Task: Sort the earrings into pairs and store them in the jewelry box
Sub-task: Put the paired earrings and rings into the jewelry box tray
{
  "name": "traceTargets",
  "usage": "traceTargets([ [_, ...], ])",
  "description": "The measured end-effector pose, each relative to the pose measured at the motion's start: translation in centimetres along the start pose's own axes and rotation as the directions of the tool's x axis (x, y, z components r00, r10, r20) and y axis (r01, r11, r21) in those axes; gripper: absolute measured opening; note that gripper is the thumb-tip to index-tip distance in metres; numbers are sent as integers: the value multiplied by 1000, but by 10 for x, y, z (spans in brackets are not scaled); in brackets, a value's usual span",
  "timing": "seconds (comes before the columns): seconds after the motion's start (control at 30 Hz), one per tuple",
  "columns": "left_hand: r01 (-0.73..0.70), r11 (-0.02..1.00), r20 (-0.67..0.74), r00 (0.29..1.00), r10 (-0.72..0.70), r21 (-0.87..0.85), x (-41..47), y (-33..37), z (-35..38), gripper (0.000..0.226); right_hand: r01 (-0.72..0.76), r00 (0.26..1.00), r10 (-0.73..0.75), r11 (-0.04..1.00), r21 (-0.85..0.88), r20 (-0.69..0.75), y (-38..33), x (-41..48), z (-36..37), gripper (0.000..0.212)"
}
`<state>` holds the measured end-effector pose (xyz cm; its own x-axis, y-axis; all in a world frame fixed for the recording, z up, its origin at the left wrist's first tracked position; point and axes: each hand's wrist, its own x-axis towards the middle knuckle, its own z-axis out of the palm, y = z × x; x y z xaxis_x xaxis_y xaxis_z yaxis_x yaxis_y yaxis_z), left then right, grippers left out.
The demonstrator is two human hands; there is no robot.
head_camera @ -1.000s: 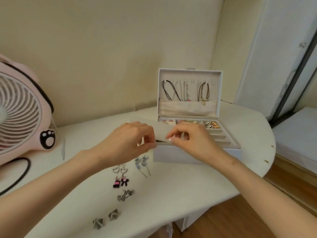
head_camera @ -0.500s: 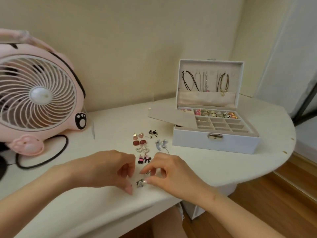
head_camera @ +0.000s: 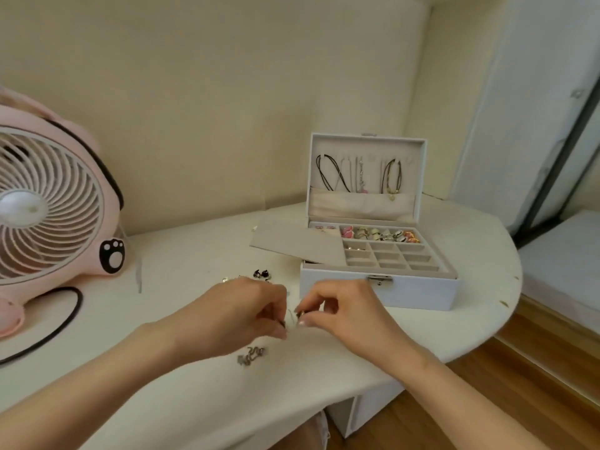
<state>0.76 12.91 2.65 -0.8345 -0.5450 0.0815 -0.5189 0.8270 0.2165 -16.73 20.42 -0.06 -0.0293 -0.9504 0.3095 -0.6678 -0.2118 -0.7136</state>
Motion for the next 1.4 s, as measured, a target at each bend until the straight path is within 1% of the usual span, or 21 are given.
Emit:
traceTargets([
  [0.13, -34, 998, -106, 994, 27, -59, 57, 20, -5, 13, -76, 982, 70, 997, -26, -178, 21, 12, -41, 14],
  [0.23, -53, 997, -167, 985, 44, -52, 97, 30, -5, 9, -142, 946, 123, 989, -44, -300, 40, 21, -71, 15],
  [0.3, -55, 997, -208, 977, 41, -62, 123, 33, -2, 7, -194, 913, 156, 979, -64, -376, 53, 30, -89, 19],
  [0.4, -59, 992, -259, 965, 30, -108, 155, 38, 5, 9, -260, 876, 197, 962, -86, -439, 74, 45, -106, 25],
  [0.57, -33, 994, -268, 963, 4, -105, 193, 45, 15, 8, -380, 864, 291, 912, -153, -412, 95, 65, -113, 17],
  [0.67, -17, 998, -235, 972, 1, -66, 209, 46, 19, 11, -427, 863, 351, 892, -151, -365, 100, 73, -114, 18],
  [0.73, 0, 999, -207, 978, -11, -54, 217, 47, 19, 14, -439, 866, 365, 882, -172, -341, 101, 77, -116, 15],
  [0.87, 3, 999, -137, 991, -8, -37, 226, 46, 24, 18, -445, 879, 374, 866, -227, -297, 106, 81, -117, 11],
  [0.97, 27, 999, -118, 993, -29, -25, 231, 45, 30, 19, -445, 879, 367, 861, -247, -305, 109, 82, -116, 10],
  [1.07, 44, 999, -130, 991, -42, 15, 235, 45, 30, 20, -433, 882, 344, 862, -265, -321, 111, 81, -115, 9],
  [1.2, 53, 996, -192, 981, -37, 79, 235, 46, 29, 20, -427, 886, 314, 839, -337, -342, 109, 81, -114, 16],
  [1.3, 45, 996, -213, 977, -27, 81, 235, 46, 31, 18, -424, 889, 303, 825, -373, -342, 109, 81, -112, 10],
  [1.4, 35, 998, -206, 978, -25, 43, 235, 45, 32, 16, -407, 902, 289, 819, -405, -321, 109, 80, -112, 3],
])
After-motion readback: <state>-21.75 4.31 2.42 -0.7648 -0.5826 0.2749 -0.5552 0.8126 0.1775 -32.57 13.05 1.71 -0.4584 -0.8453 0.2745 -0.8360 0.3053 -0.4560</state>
